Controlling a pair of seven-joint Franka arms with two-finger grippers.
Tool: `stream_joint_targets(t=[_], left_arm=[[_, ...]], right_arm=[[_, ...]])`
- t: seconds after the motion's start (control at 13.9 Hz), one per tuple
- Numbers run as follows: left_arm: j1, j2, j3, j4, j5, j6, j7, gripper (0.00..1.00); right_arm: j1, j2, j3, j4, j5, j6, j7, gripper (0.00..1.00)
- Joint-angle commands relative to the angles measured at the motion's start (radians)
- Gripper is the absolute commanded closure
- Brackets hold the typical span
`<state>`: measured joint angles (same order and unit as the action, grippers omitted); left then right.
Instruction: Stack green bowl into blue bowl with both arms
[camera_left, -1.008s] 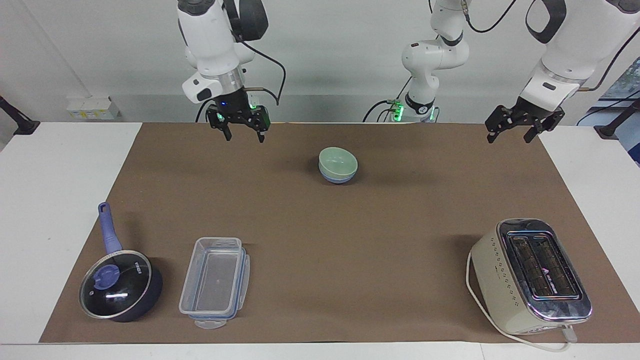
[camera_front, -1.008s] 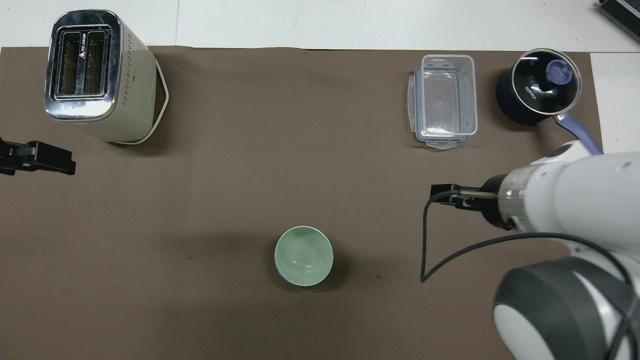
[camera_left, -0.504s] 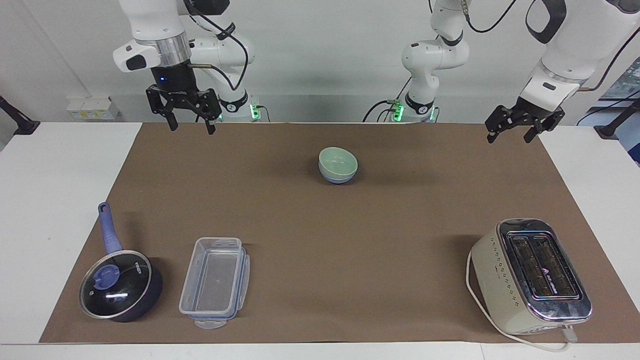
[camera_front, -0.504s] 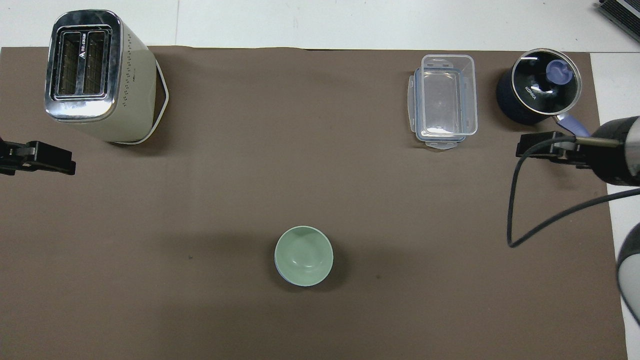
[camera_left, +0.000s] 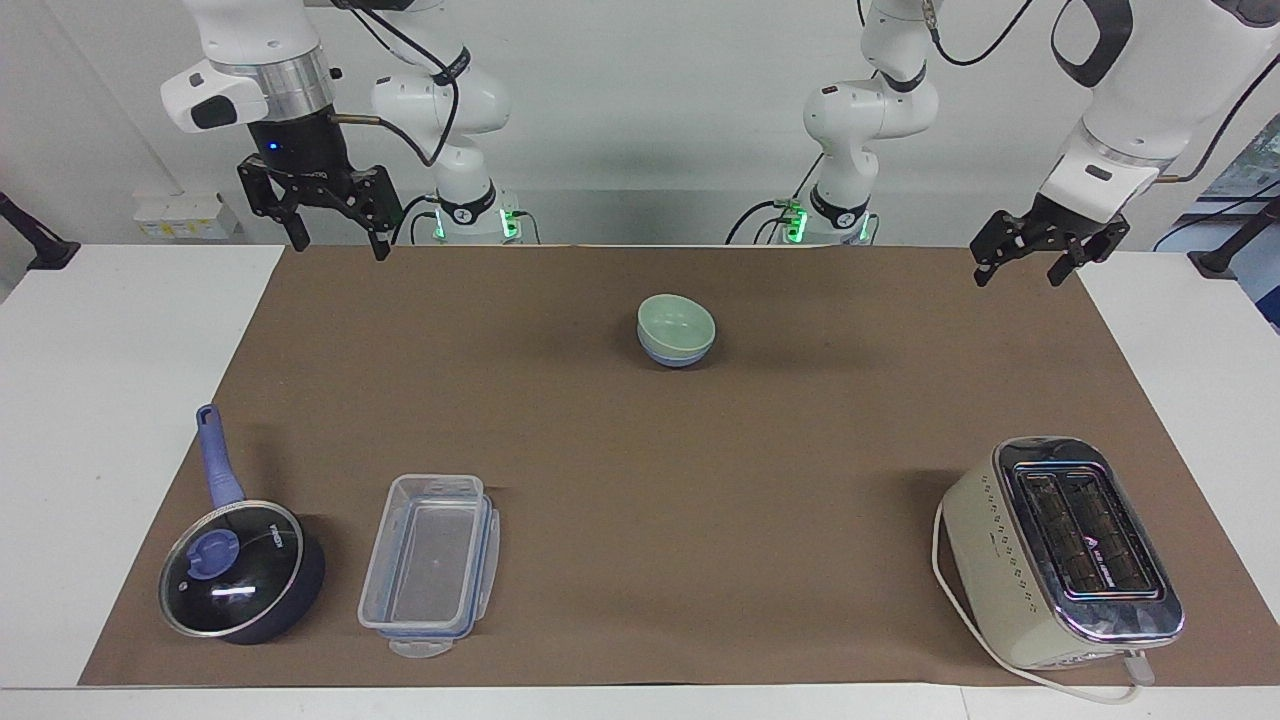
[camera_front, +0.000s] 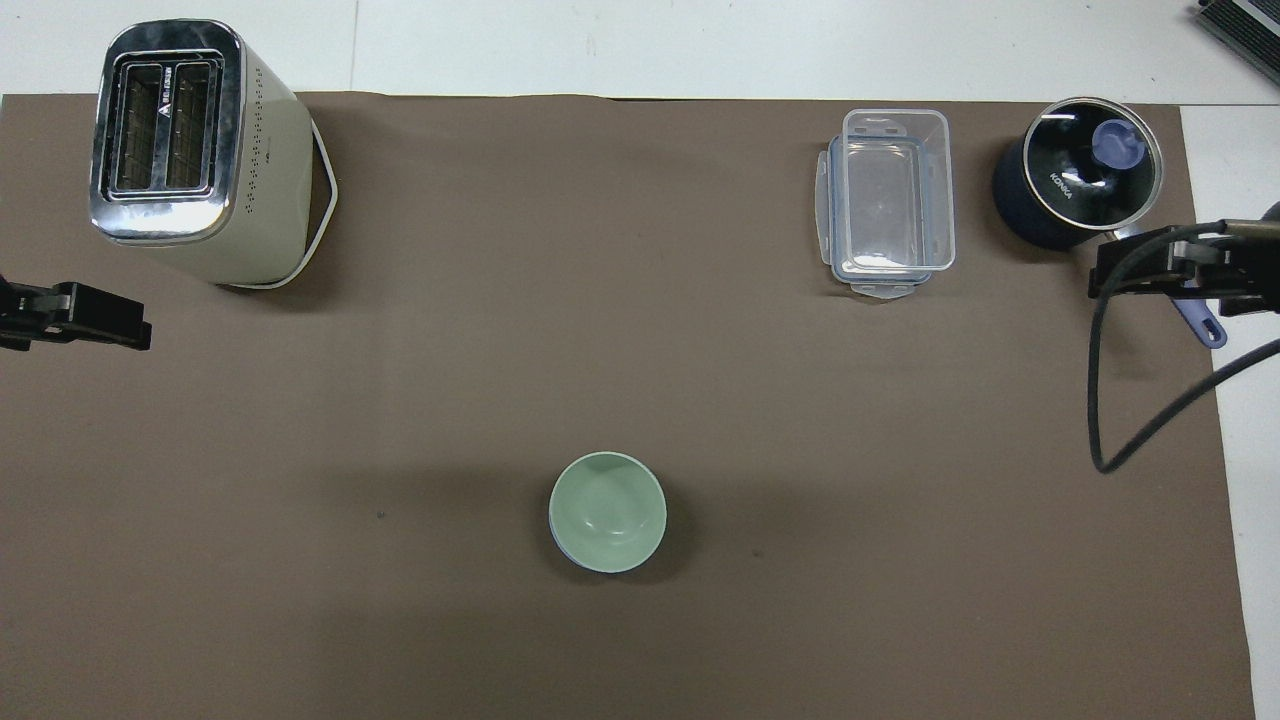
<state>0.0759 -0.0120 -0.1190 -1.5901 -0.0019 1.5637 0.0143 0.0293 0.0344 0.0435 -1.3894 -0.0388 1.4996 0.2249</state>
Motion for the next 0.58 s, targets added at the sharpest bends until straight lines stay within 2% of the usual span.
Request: stream_joint_targets(t=[0.0, 0.5], left_arm=[[0.013, 0.0, -0.011, 0.006, 0.022, -0.016, -0.011, 0.0], [0.013, 0.0, -0.011, 0.006, 0.022, -0.016, -0.011, 0.0]], right_arm=[[-0.02, 0.041, 0.015, 0.066, -0.009, -0.061, -0.032, 0.0], [-0.023, -0.01, 0.009, -0.002, 0.027, -0.084, -0.033, 0.0]])
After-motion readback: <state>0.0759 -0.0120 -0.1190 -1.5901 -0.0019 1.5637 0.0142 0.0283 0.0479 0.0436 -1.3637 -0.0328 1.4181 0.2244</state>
